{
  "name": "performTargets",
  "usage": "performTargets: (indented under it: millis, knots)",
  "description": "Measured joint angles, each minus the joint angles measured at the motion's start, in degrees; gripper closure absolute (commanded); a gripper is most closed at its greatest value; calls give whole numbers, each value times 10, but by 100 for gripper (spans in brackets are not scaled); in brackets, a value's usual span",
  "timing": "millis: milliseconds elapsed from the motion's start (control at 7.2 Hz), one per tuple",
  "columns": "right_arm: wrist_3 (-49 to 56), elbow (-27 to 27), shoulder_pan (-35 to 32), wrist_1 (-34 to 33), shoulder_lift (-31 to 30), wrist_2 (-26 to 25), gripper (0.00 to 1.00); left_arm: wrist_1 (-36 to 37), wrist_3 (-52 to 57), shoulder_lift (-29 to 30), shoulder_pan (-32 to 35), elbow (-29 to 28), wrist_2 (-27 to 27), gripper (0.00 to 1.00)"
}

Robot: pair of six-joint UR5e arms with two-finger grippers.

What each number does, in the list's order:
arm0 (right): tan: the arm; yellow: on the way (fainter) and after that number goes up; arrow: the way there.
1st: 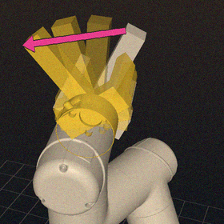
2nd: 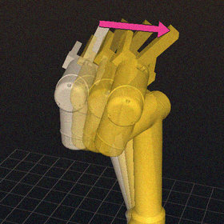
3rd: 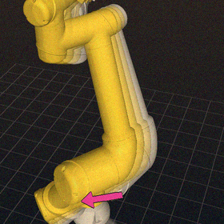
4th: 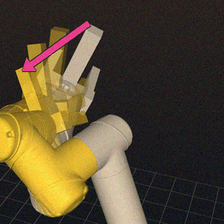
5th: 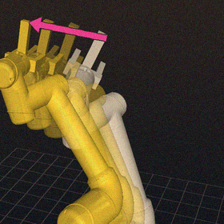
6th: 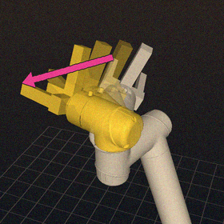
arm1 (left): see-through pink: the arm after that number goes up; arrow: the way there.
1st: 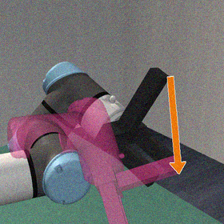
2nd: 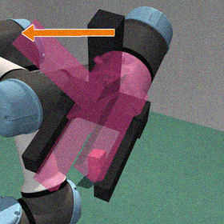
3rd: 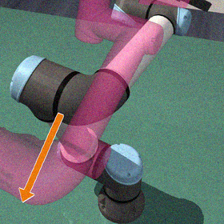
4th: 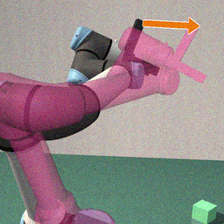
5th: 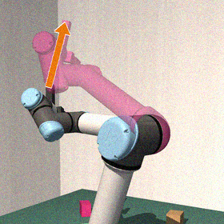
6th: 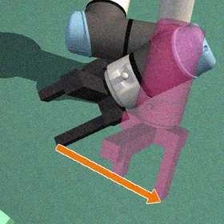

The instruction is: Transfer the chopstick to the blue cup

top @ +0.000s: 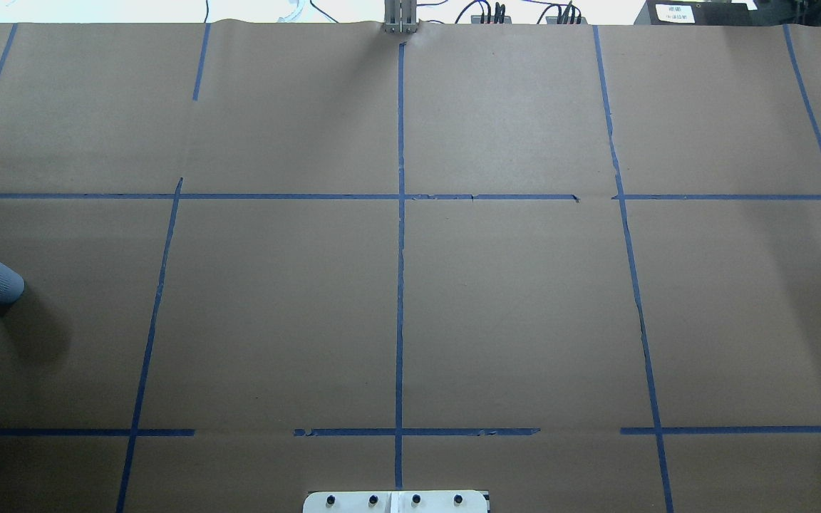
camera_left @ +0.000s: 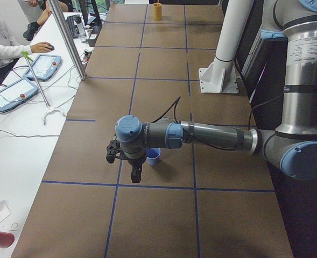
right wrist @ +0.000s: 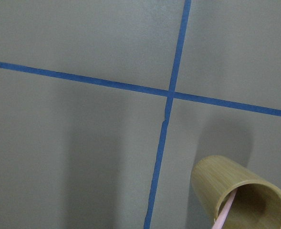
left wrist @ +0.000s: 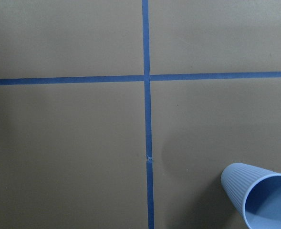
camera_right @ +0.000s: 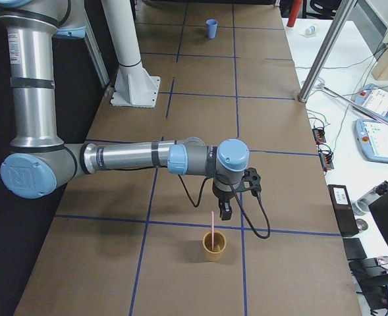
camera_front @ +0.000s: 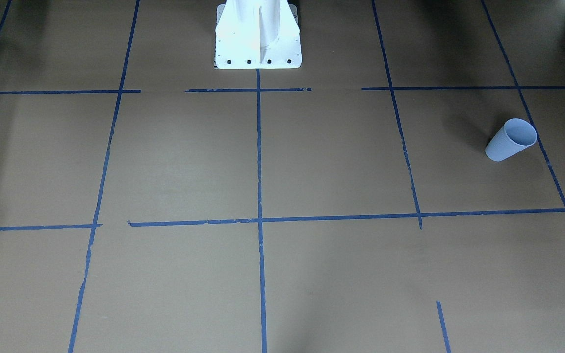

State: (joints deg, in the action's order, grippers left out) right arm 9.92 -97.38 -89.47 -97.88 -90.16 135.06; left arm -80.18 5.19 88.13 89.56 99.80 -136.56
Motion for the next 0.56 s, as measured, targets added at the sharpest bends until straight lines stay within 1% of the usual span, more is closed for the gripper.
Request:
performTargets:
  millis: [139,556]
  knots:
    - [0,0,2,1,-1,-1,0,13,11,1,0,9,0,0]
    - [0,-2,3,6,-5,-2,0,21,11,-4,-2,36,-1,0]
